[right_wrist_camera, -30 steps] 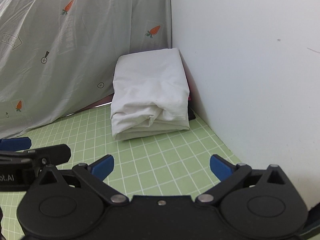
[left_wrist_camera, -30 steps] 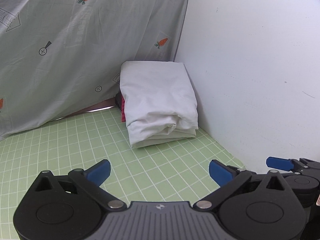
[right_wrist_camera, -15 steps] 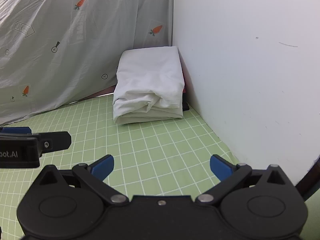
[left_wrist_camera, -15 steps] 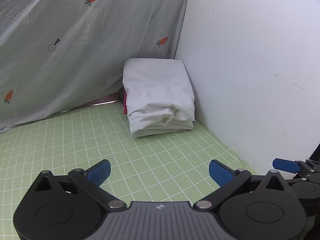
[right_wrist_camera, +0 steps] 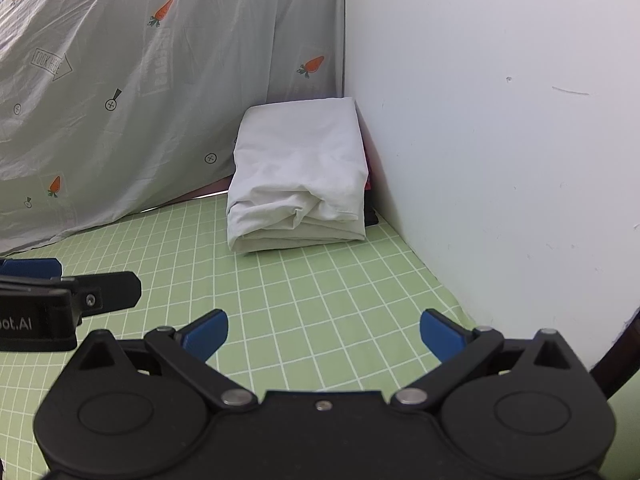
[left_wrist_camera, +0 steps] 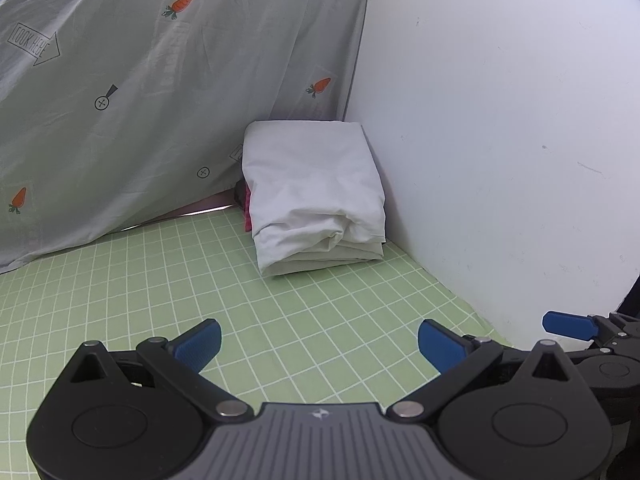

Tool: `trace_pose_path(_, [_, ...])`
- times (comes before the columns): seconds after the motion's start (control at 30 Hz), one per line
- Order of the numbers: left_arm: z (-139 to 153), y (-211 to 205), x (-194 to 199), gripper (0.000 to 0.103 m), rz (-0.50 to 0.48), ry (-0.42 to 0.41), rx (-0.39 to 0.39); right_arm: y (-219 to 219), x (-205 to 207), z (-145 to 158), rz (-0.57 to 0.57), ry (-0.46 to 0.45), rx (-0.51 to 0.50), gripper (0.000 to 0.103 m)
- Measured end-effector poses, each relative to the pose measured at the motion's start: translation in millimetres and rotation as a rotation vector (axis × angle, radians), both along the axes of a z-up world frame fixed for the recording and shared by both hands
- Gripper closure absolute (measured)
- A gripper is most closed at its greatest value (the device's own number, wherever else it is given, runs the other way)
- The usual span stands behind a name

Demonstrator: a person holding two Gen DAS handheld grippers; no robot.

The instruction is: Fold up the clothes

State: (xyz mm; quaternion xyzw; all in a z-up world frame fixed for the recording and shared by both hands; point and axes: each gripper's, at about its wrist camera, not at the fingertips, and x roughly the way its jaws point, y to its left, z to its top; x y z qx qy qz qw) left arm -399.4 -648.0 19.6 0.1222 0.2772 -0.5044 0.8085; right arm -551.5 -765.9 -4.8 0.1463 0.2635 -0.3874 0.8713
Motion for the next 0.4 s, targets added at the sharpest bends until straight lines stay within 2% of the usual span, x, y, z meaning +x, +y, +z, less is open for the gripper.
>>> trace_pose_path(0.4, [-1.1,-3.0,-4.7,0.000,0.000,-0.004,0.006,-1.0,-4.8,-1.0,-0.007,0.000,0.008,0.000])
